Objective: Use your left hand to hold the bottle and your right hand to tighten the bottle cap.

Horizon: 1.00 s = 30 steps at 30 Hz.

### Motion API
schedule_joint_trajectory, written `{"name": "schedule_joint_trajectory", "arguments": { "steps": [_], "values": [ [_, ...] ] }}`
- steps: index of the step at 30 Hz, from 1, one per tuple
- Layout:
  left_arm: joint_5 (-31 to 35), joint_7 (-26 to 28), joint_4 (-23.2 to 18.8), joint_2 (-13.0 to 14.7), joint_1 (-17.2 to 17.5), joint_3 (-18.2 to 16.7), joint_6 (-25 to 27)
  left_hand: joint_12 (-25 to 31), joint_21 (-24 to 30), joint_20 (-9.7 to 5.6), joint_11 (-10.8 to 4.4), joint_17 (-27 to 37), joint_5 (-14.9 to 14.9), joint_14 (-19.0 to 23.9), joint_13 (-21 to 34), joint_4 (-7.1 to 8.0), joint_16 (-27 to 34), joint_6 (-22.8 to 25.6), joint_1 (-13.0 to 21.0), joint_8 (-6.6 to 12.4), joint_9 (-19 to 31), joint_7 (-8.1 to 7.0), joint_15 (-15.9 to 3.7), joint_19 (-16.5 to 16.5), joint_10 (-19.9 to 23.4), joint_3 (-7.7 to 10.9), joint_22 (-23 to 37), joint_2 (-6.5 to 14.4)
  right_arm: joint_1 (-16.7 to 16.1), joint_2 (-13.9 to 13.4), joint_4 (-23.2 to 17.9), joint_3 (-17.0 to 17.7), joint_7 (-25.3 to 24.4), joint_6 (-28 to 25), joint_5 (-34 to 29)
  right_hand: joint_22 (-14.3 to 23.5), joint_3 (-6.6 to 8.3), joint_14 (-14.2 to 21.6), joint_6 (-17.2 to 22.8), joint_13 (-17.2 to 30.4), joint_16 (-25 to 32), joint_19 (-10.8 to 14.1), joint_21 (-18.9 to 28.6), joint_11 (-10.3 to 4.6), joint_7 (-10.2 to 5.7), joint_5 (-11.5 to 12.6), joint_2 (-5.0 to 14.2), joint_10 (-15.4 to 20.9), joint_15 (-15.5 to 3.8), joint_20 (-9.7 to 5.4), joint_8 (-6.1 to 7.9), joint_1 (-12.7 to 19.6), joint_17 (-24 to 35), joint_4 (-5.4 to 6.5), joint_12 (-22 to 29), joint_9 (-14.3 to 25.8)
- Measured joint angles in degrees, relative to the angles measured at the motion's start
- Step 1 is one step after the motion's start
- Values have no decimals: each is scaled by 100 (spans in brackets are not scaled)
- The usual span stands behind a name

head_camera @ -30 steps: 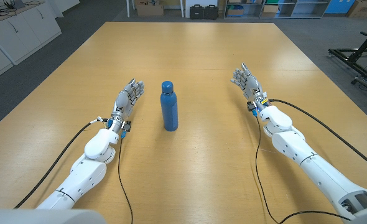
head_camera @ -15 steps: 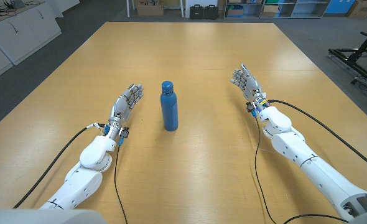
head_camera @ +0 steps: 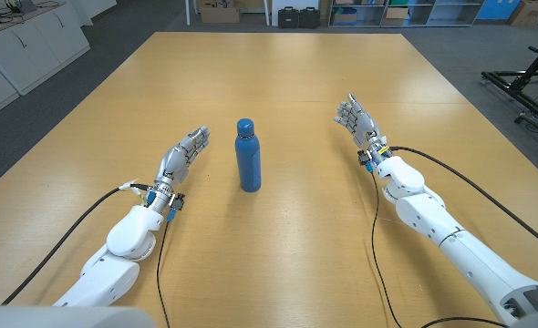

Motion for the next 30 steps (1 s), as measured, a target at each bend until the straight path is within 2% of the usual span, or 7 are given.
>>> {"name": "schedule_joint_trajectory", "arguments": {
  "steps": [7,10,13,18,21,30],
  "values": [
    [247,-33,-27,99,149,-85,-252,-45,0,9,-3,0,-7,-59,14,0,-20,-157,123,-39,24,17,-41,-50,-119,0,0,-123,-2,-1,-40,-1,-31,9,-34,0,0,31,0,0,15,0,0,0,0,0,22,0,-31,0,0,22,0,0,0,0],
    [416,17,-19,96,190,-108,-424,-45,0,-119,-17,0,-47,-59,14,0,-19,-169,224,-39,27,5,-41,17,-105,0,0,-224,-1,6,-54,-1,-50,20,-39,0,0,31,0,0,40,0,0,-1,0,0,22,-1,-31,0,0,22,0,0,0,0],
    [539,33,52,86,222,-115,-598,-45,0,-138,-47,0,-50,-59,14,-1,-19,-231,293,-38,26,-57,-41,36,-119,-1,0,-293,2,16,-76,-1,-69,23,-45,0,0,31,0,0,40,0,0,-1,0,0,22,-1,-31,0,0,22,0,0,0,0],
    [736,39,129,88,249,-126,-843,-107,0,103,-34,19,-50,-237,13,-7,-41,-494,429,-100,26,-215,-28,-7,-362,-75,0,-429,6,27,-118,-17,-101,23,-58,0,23,31,0,0,40,0,0,-14,0,0,22,48,-30,0,0,22,0,-23,0,0],
    [851,47,185,98,258,-137,-945,-112,0,268,-31,27,-50,-332,13,9,-41,-649,465,-154,26,-331,68,-15,-501,-106,18,-465,7,30,-149,-27,-125,23,-77,0,24,31,0,0,39,31,-7,-14,0,0,23,48,-30,-32,0,23,0,-24,0,0],
    [1407,221,243,78,255,-202,-1114,-111,0,411,-48,26,-50,-331,13,10,-41,-710,526,-154,26,-393,137,-1,-533,-154,30,-527,-18,31,-253,-38,-207,-30,-114,0,24,52,-1,-1,39,62,-22,-14,0,0,45,47,-9,-1,0,45,1,-24,0,0]
  ]
}}
